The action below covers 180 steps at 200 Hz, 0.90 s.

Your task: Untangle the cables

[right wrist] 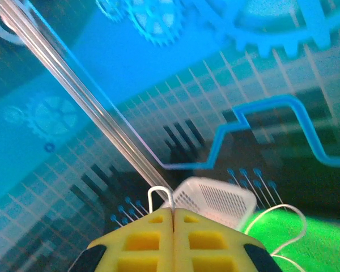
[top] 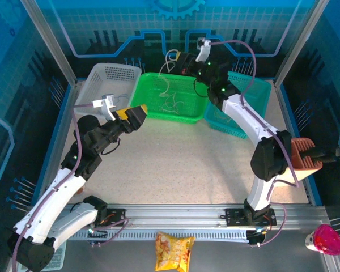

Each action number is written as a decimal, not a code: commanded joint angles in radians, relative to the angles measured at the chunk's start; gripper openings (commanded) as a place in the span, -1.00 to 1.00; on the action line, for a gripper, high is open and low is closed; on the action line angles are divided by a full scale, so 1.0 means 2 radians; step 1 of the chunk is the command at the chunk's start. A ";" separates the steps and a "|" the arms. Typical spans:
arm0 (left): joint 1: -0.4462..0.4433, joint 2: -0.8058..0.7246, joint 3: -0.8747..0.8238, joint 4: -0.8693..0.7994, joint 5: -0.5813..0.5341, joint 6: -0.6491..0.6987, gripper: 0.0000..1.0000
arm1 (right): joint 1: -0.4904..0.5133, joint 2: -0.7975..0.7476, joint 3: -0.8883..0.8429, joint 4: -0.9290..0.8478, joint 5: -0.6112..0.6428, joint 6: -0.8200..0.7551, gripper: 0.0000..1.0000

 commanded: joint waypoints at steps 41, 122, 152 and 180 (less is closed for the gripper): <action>0.003 -0.011 -0.004 0.000 0.013 -0.020 0.98 | 0.000 0.075 0.034 -0.153 -0.050 -0.080 0.11; 0.003 -0.010 -0.005 -0.002 0.009 -0.023 0.98 | -0.002 -0.051 -0.034 -0.155 -0.038 -0.109 0.73; 0.004 -0.008 -0.004 -0.014 0.002 -0.009 0.98 | -0.001 -0.113 -0.094 -0.136 -0.038 -0.111 0.95; 0.005 -0.010 -0.004 -0.027 -0.011 0.007 0.99 | 0.001 -0.182 -0.172 -0.118 -0.027 -0.117 0.99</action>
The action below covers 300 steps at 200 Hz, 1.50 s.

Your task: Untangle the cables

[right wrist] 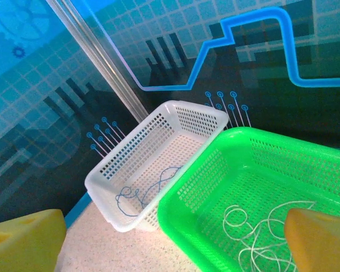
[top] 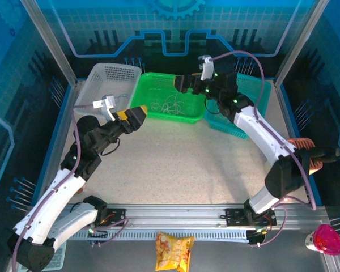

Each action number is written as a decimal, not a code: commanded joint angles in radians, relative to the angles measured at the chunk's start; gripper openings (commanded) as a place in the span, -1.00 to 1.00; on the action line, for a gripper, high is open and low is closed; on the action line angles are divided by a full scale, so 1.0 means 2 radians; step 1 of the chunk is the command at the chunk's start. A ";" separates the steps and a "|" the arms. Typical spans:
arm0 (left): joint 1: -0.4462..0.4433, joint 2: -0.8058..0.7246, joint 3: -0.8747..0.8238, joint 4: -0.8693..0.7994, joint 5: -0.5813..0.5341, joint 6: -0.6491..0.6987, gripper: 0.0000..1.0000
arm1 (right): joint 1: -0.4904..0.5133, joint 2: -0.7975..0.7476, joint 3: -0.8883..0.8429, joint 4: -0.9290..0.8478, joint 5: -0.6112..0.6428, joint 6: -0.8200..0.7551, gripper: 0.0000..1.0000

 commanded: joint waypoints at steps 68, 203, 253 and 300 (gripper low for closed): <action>0.005 -0.012 -0.021 -0.049 -0.076 0.066 0.98 | 0.015 -0.237 -0.258 -0.016 0.129 -0.061 0.99; 0.057 0.042 -0.213 0.204 -0.359 0.343 0.99 | -0.085 -0.322 -0.539 0.166 0.390 -0.166 0.99; 0.093 0.192 -0.269 0.378 -0.375 0.356 0.99 | -0.110 -0.212 -0.575 0.315 0.340 -0.204 0.99; 0.117 0.276 -0.286 0.480 -0.307 0.352 0.99 | -0.140 -0.128 -0.585 0.455 0.248 -0.227 0.99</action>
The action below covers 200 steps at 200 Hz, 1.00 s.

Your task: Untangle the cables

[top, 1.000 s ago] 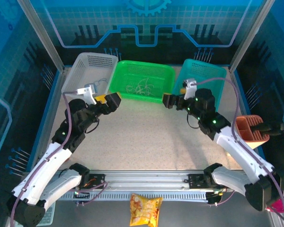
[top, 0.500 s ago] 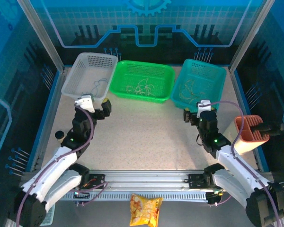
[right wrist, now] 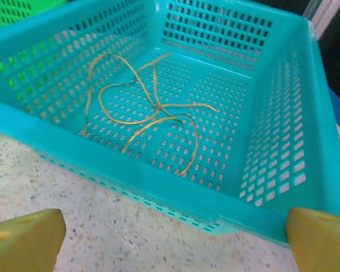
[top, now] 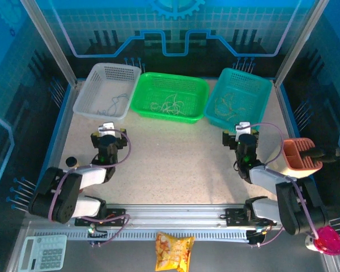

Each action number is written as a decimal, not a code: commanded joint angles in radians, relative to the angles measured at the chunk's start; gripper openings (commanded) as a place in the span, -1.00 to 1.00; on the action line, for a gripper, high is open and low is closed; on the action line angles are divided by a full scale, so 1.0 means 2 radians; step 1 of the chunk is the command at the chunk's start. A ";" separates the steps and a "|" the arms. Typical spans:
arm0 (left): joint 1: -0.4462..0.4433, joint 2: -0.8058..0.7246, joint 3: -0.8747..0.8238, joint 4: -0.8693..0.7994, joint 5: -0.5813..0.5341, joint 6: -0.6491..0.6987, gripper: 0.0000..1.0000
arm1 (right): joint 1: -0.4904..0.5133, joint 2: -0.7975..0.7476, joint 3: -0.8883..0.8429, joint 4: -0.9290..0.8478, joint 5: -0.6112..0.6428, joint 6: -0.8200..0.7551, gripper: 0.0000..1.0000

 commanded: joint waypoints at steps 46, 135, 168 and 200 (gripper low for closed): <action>0.055 0.069 0.011 0.113 0.129 -0.004 0.99 | -0.052 0.163 -0.030 0.283 -0.137 -0.019 0.99; 0.077 0.100 0.053 0.062 0.188 -0.008 0.98 | -0.066 0.144 0.063 0.080 -0.190 -0.021 0.99; 0.077 0.100 0.054 0.062 0.188 -0.008 0.98 | -0.062 0.144 0.062 0.081 -0.184 -0.024 0.99; 0.077 0.100 0.054 0.062 0.188 -0.008 0.99 | -0.060 0.144 0.061 0.081 -0.180 -0.025 0.99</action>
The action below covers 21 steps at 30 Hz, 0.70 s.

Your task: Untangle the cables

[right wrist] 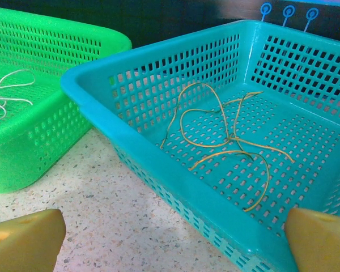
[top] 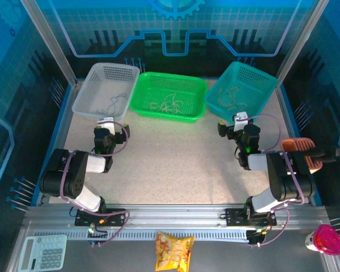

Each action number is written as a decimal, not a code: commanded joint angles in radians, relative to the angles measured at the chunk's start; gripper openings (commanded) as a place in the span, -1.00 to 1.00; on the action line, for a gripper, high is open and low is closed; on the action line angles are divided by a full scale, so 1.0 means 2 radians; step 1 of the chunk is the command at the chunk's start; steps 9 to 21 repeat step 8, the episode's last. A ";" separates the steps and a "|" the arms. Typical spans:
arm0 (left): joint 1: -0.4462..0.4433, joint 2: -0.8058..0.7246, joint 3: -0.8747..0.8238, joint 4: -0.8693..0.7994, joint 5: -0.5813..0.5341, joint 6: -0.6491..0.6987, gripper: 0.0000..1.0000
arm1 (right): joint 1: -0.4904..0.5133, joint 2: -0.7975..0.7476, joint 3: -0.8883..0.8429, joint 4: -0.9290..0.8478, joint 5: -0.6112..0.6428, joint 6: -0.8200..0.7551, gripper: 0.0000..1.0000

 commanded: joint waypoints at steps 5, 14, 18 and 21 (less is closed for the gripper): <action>0.004 -0.002 0.007 0.000 0.013 -0.004 0.99 | -0.007 0.007 0.002 -0.044 -0.020 0.008 0.99; 0.004 -0.002 0.007 0.001 0.012 -0.004 0.99 | 0.003 0.005 -0.006 -0.031 0.000 0.002 0.99; 0.004 -0.002 0.007 0.001 0.012 -0.004 0.99 | 0.003 0.005 -0.006 -0.031 0.000 0.002 0.99; 0.004 -0.002 0.007 0.001 0.012 -0.004 0.99 | 0.003 0.005 -0.006 -0.031 0.000 0.002 0.99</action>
